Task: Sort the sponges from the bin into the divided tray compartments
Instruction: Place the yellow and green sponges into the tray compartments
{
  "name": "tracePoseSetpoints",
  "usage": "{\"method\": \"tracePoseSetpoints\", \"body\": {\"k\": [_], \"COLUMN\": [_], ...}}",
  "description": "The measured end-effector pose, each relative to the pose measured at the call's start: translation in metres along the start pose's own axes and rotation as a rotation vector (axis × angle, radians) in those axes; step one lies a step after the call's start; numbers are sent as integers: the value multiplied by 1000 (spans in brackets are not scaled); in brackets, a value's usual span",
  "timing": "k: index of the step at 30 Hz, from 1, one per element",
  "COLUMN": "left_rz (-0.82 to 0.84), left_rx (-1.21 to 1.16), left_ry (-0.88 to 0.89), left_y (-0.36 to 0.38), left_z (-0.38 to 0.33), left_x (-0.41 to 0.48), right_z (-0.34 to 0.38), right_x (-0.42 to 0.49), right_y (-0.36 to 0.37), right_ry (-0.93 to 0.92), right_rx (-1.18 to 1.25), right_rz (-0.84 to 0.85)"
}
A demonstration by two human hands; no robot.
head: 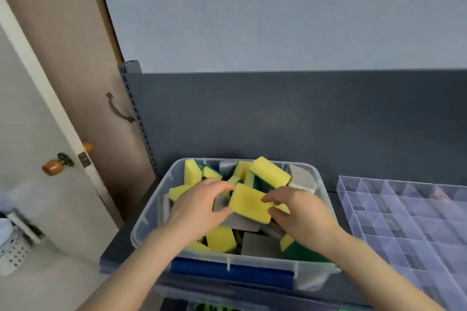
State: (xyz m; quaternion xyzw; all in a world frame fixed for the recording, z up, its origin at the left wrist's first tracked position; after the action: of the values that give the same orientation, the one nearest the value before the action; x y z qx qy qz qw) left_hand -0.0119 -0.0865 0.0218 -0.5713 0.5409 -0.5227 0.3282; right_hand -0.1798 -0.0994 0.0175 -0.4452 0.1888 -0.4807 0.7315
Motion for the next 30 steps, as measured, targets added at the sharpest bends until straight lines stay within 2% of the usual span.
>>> {"method": "tracePoseSetpoints", "body": {"k": [2, 7, 9, 12, 15, 19, 22, 25, 28, 30], "left_rz": [77, 119, 124, 119, 47, -51, 108, 273, 312, 307], "left_rx": [47, 165, 122, -14, -94, -136, -146, -233, -302, -265], "left_ry": [57, 37, 66, 87, 117, 217, 230, 185, 159, 140], "left_y": [17, 41, 42, 31, 6, -12, 8, 25, 29, 31], "left_z": [-6, 0, 1, 4, 15, 30, 38, 44, 42, 42], "left_x": [10, 41, 48, 51, 55, 61, 57, 50, 50, 51], "right_z": [-7, -35, -40, -44, -46, -44, -44, -41, -28, -20], "right_x": [18, 53, 59, 66, 75, 88, 94, 93, 87, 81], "right_y": [-3, -15, -17, -16, -15, 6, 10, -9, -33, -44], "right_ry": [58, 198, 211, 232, 245, 257, 242, 236, 209, 186], "right_rx": [18, -22, -57, -80, -83, -196, -256, -134, 20, 92], "right_rz": [-71, -202, -223, -221, -207, -58, -79, -214, -364, -426]}}
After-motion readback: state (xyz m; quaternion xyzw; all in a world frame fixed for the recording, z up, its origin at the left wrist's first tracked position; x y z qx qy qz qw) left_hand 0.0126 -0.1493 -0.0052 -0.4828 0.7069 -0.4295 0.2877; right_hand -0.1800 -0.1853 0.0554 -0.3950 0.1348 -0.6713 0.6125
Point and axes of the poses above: each hand's wrist, its own x-axis towards the middle knuckle, its own y-axis out of the palm, z = x × y, the point moved 9 cm from there along x, towards the middle knuckle, and after that the axes turned 10 degrees about x, right-handed, at the moved point
